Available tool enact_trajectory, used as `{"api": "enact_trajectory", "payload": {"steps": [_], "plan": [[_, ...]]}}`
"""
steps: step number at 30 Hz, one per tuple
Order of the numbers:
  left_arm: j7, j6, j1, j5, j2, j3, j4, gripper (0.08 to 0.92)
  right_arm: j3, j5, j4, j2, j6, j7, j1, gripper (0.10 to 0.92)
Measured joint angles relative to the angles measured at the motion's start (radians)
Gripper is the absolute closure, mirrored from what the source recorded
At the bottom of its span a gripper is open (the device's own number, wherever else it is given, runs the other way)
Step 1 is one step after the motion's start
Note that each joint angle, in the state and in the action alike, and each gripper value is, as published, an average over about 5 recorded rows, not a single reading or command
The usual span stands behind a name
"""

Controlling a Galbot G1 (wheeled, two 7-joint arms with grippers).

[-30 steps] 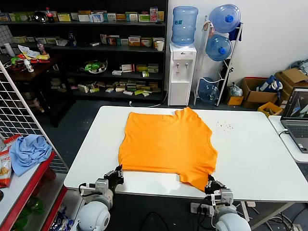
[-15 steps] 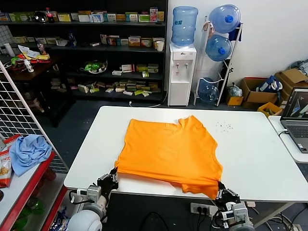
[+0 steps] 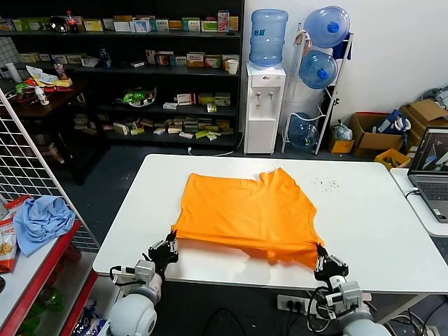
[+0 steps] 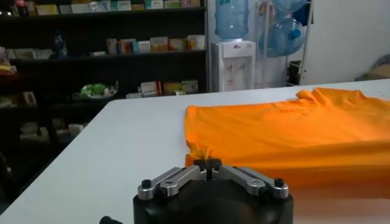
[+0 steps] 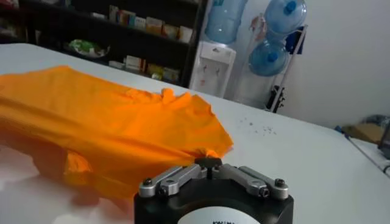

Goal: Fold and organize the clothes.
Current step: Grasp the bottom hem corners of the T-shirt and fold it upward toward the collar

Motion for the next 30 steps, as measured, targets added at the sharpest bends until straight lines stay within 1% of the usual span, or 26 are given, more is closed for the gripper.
{"api": "enact_trajectory", "payload": {"steps": [11, 15, 18, 23, 30], "plan": [[0.009, -0.02, -0.139, 0.019, -0.008, 0.04, 0.147, 0.902, -0.066, 0.002, -0.207, 0.012, 0.048, -0.034, 0.214, 0.892], [0.021, -0.03, -0.167, 0.021, -0.005, 0.046, 0.176, 0.891, -0.079, 0.007, -0.252, 0.013, 0.038, -0.045, 0.257, 0.81], [0.027, -0.037, -0.175, 0.021, -0.002, 0.046, 0.187, 0.831, -0.083, 0.016, -0.267, 0.01, 0.019, -0.054, 0.273, 0.724], [0.024, -0.036, -0.169, 0.01, 0.009, 0.043, 0.184, 0.684, -0.079, 0.036, -0.252, -0.007, -0.031, -0.062, 0.266, 0.576], [0.011, -0.021, -0.126, -0.023, 0.02, 0.029, 0.147, 0.485, -0.041, 0.053, -0.193, -0.036, -0.085, -0.065, 0.193, 0.377]]}}
